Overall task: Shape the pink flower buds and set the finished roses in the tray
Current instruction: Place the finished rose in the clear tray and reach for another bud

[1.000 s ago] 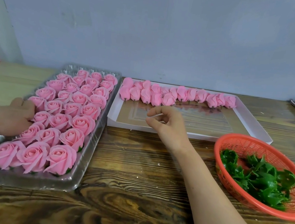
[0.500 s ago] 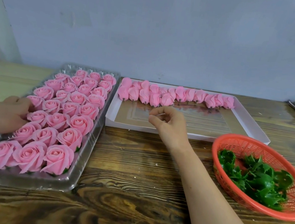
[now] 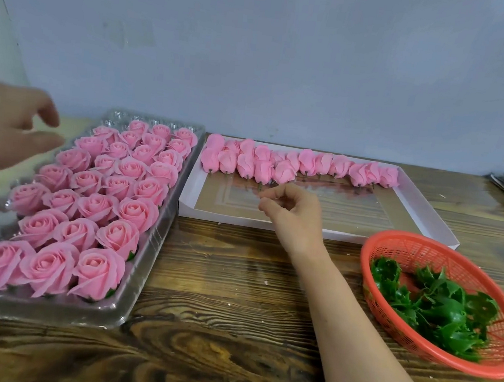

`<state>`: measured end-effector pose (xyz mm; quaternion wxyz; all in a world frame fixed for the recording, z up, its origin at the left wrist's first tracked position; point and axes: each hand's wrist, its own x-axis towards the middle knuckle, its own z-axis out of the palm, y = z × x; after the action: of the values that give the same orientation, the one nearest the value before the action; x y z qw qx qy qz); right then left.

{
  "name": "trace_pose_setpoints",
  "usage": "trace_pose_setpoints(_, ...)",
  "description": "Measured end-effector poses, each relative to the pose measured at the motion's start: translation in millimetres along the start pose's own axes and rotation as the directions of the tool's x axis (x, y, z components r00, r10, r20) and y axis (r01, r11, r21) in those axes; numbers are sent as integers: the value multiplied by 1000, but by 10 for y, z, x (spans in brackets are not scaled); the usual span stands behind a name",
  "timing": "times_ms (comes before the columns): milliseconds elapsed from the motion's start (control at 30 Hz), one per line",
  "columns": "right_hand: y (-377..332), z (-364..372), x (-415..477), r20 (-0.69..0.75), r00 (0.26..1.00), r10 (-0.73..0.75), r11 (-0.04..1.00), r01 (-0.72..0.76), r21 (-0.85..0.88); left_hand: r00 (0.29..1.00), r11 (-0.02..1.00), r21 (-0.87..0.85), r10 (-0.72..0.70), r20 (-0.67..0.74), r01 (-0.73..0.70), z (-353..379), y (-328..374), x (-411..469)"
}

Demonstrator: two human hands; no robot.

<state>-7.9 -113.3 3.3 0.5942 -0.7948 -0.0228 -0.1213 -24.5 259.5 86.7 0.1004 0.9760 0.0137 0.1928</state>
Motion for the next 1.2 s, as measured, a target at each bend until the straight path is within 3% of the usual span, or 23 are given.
trace_pose_setpoints(100, 6, 1, 4, 1, 1000, -1, 1000, 1, -3, 988, 982, -130, 128, -90, -139, -351, 673, -74)
trace_pose_setpoints(200, 10, 2, 7, -3, 1000, -9, 1000, 9, -5, 960, 894, -376, 165, -227, -243, -521, 1360, -182)
trace_pose_setpoints(400, 19, -3, 11, -20, 1000, -17, 1000, 17, -5, 923, 772, -517, 236, -305, -368, -497, 2341, -392)
trace_pose_setpoints(500, 18, 0, 15, -29, 999, -15, 1000, 15, 4, 941, 752, -579, 169, -292, -315, -154, 2623, -372)
trace_pose_setpoints(633, 30, 0, 29, -42, 998, -48, 999, 48, -8, 988, 718, -688, -2, -152, -104, 479, 2723, -333)
trace_pose_setpoints(767, 36, -4, 37, -60, 997, -47, 999, 47, -2, 991, 647, -762, -117, -64, 27, 935, 2659, -310)
trace_pose_setpoints(1033, 45, -10, 42, -104, 994, -30, 998, 24, -52, 969, 512, -856, -240, -57, 76, 1226, 2575, -299)
trace_pose_setpoints(1200, -6, -22, 77, -104, 993, 60, 998, -62, -9, 954, 474, -879, -285, -90, 59, 1357, 2556, -365)
